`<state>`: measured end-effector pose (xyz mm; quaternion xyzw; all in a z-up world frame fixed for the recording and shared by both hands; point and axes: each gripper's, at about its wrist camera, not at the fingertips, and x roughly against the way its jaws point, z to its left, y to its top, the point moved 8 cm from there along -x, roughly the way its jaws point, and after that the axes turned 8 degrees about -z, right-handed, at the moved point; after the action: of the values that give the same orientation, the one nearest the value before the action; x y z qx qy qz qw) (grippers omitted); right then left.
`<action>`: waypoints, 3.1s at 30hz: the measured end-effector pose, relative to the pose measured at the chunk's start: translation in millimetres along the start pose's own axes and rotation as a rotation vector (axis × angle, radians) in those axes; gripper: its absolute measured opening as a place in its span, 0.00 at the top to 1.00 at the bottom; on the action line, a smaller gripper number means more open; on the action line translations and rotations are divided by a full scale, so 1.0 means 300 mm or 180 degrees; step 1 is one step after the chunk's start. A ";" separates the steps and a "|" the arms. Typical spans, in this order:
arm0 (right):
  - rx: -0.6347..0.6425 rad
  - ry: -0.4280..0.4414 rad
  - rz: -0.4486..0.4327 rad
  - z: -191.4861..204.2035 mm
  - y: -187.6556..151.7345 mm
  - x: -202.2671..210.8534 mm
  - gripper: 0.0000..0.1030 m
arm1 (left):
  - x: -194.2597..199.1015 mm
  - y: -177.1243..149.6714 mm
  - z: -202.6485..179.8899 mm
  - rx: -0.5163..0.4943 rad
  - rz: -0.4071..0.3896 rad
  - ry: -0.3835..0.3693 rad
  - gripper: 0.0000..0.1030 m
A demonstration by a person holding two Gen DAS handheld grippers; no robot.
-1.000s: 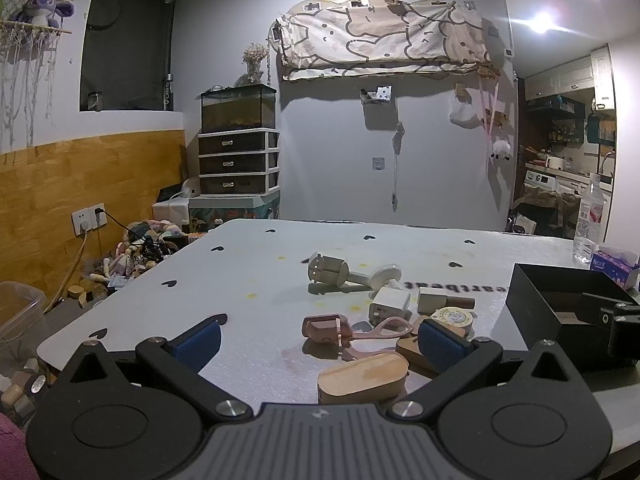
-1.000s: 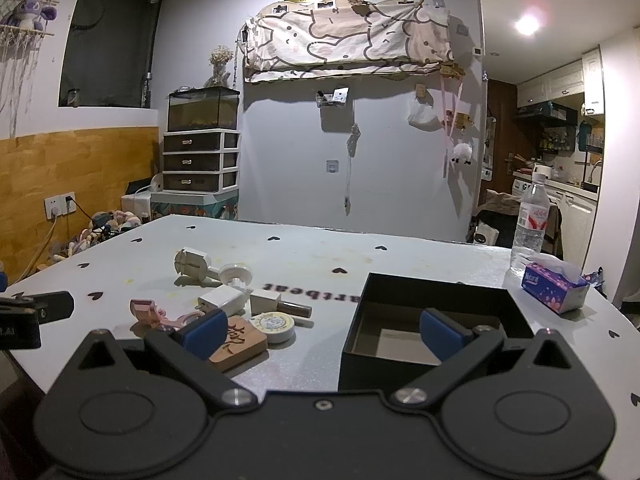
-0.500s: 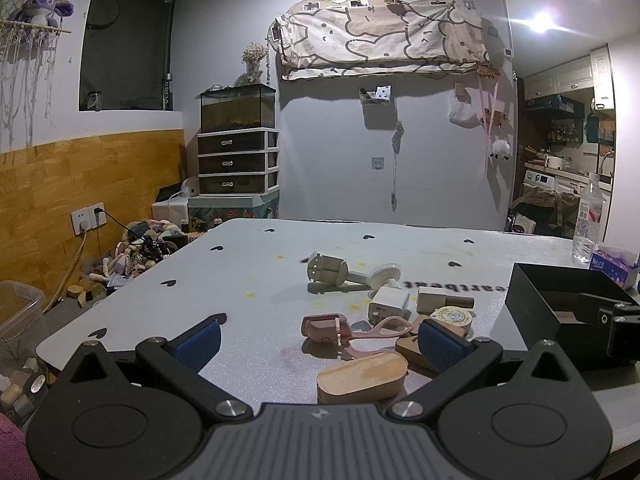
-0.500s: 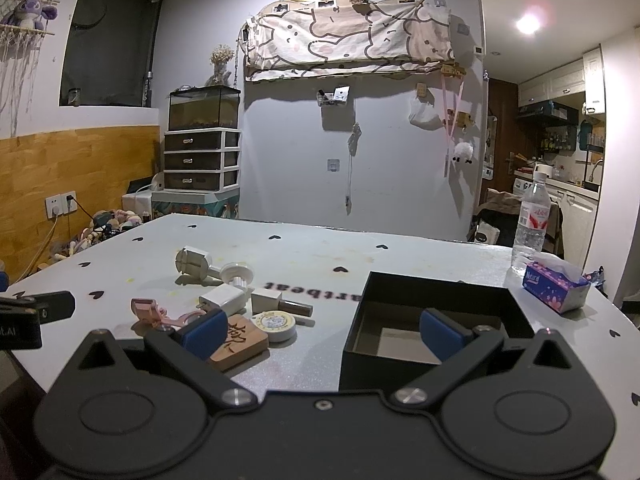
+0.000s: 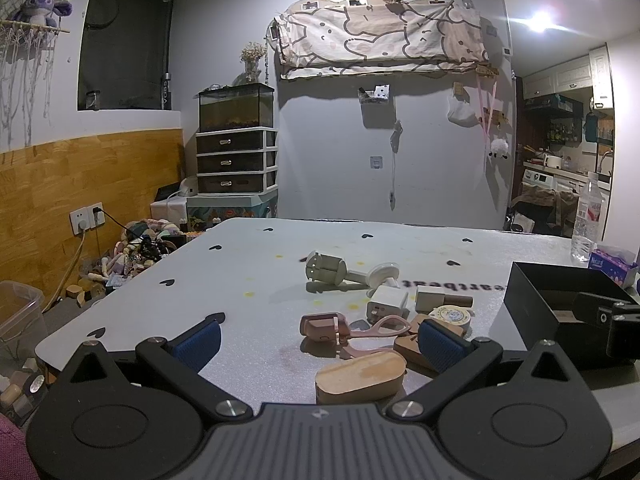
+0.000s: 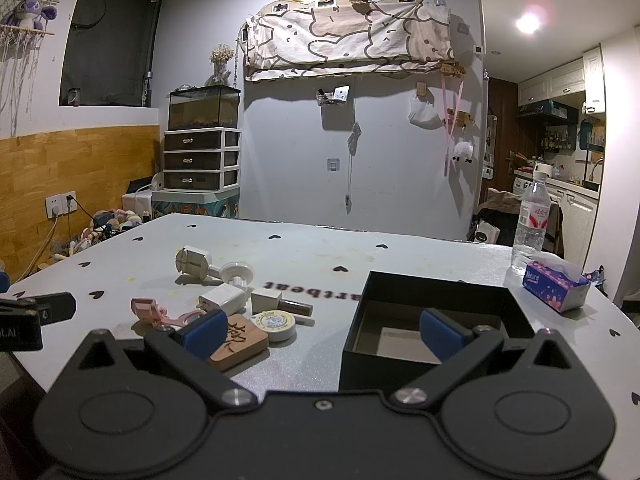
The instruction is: Organize rigid objects
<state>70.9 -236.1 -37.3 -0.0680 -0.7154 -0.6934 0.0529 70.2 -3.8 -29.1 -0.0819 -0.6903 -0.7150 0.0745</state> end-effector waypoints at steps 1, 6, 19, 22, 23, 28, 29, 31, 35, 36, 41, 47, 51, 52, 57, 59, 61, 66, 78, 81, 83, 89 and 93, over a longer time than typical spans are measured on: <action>0.0001 -0.0001 -0.0002 0.002 -0.001 0.000 0.00 | 0.001 -0.001 -0.001 0.0001 0.0000 0.0001 0.00; 0.0002 0.0001 0.0000 0.000 0.000 0.000 0.00 | 0.001 0.000 -0.001 -0.0002 0.0001 0.0002 0.00; 0.0005 0.0007 -0.0005 0.001 -0.003 -0.001 0.00 | 0.000 0.000 -0.001 0.0000 0.0003 -0.0003 0.00; 0.0005 0.0009 -0.0009 0.002 -0.003 0.000 0.00 | 0.000 0.000 -0.001 0.0000 0.0004 -0.0003 0.00; 0.0005 0.0008 -0.0007 0.001 -0.002 0.000 0.00 | -0.001 0.000 0.000 0.0001 0.0005 -0.0002 0.00; 0.0002 0.0004 -0.0010 -0.001 0.000 0.002 0.00 | 0.000 0.000 0.000 0.0000 0.0006 -0.0002 0.00; -0.0003 0.0001 -0.0010 -0.001 -0.001 0.000 0.00 | -0.001 0.000 0.001 -0.0001 0.0006 -0.0003 0.00; 0.0001 0.0004 -0.0010 0.007 0.005 0.005 0.00 | 0.000 -0.001 0.000 0.0003 0.0008 -0.0005 0.00; -0.0027 -0.0038 0.0001 -0.010 0.000 -0.001 0.00 | -0.032 -0.039 -0.028 0.0031 0.0049 -0.0005 0.00; -0.0043 -0.0067 0.0012 -0.023 -0.005 -0.004 0.00 | -0.034 -0.040 -0.028 0.0032 0.0053 -0.0005 0.00; -0.0112 -0.0265 0.0063 -0.106 -0.020 -0.025 0.00 | -0.051 -0.062 -0.037 0.0050 0.0148 -0.0018 0.00; -0.0260 -0.0626 0.0119 -0.272 -0.044 -0.051 0.00 | -0.098 -0.104 -0.040 0.0066 0.0347 -0.0043 0.00; -0.0376 -0.0836 0.0180 -0.385 -0.059 -0.067 0.00 | -0.144 -0.143 -0.054 0.0075 0.0513 -0.0062 0.00; -0.0409 -0.0896 0.0207 -0.416 -0.065 -0.073 0.00 | -0.157 -0.153 -0.058 0.0080 0.0555 -0.0062 0.00; -0.0618 -0.1095 0.0368 -0.558 -0.091 -0.114 0.00 | -0.222 -0.195 -0.075 0.0137 0.0755 -0.0043 0.00; -0.0671 -0.1123 0.0540 -0.610 -0.107 -0.143 0.00 | -0.249 -0.208 -0.080 0.0154 0.0834 -0.0016 0.00; -0.0688 -0.1097 0.0707 -0.646 -0.124 -0.175 0.00 | -0.273 -0.217 -0.084 0.0176 0.0906 0.0004 0.00; -0.0729 -0.1074 0.0983 -0.699 -0.156 -0.237 0.30 | -0.334 -0.240 -0.096 0.0217 0.1081 0.0040 0.00; -0.0690 -0.0898 0.1208 -0.702 -0.191 -0.331 0.72 | -0.382 -0.300 -0.153 0.0037 0.1289 0.0052 0.00; -0.0743 -0.0784 0.1254 -0.697 -0.199 -0.340 0.86 | -0.375 -0.301 -0.155 0.0051 0.1232 0.0067 0.00; -0.0762 -0.0834 0.1291 -0.706 -0.201 -0.341 0.97 | -0.380 -0.299 -0.153 0.0059 0.1252 0.0068 0.00; -0.0705 -0.0790 0.1273 -0.704 -0.205 -0.329 0.97 | -0.390 -0.290 -0.154 0.0137 0.1328 0.0052 0.00; -0.0724 -0.0792 0.1241 -0.703 -0.208 -0.321 0.97 | -0.399 -0.265 -0.149 0.0374 0.1276 0.0050 0.00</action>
<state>151.1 -450.8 -108.1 -0.2950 -0.6072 -0.7324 0.0892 168.9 -46.6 -134.5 -0.2075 -0.7001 -0.6450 0.2253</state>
